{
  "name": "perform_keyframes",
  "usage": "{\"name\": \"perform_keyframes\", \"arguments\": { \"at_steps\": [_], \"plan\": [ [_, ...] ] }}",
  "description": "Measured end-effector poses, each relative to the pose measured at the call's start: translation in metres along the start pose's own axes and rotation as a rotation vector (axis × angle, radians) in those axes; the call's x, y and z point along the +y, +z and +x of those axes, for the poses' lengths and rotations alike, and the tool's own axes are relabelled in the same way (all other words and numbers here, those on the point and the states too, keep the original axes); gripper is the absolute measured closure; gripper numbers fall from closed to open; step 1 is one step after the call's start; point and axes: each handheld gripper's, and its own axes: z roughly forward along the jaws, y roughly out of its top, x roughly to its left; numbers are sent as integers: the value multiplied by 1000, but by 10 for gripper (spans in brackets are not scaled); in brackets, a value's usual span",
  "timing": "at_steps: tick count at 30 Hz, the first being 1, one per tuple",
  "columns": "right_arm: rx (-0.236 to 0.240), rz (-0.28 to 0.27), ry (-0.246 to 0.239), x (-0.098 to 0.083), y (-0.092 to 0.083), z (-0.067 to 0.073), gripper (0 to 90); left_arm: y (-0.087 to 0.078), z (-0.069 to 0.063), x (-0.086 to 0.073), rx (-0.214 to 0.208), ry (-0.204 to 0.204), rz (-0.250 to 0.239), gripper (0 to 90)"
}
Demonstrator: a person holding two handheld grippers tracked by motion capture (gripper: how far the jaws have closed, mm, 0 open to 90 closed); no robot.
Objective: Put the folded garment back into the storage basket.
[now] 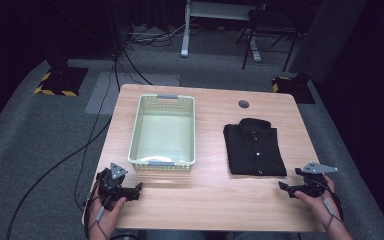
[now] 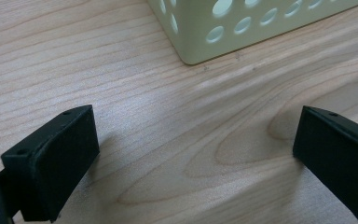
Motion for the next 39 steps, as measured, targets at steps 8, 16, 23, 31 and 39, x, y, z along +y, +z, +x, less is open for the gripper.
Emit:
{"name": "perform_keyframes", "arguments": {
  "at_steps": [8,16,23,31,39],
  "plan": [
    [-11,-16,-6,11,-14,-3,63,0,0,0,0,0,0,2],
    [-23,-21,-5,16,-22,-7,65,0,0,0,0,0,0,2],
    [-30,-29,-5,22,-26,-10,68,0,0,0,0,0,0,3],
    [-27,-38,-12,31,-31,-10,72,0,0,0,0,0,0,3],
    [-26,-45,-24,40,-35,-10,73,0,0,0,0,0,0,2]
  ]
}}
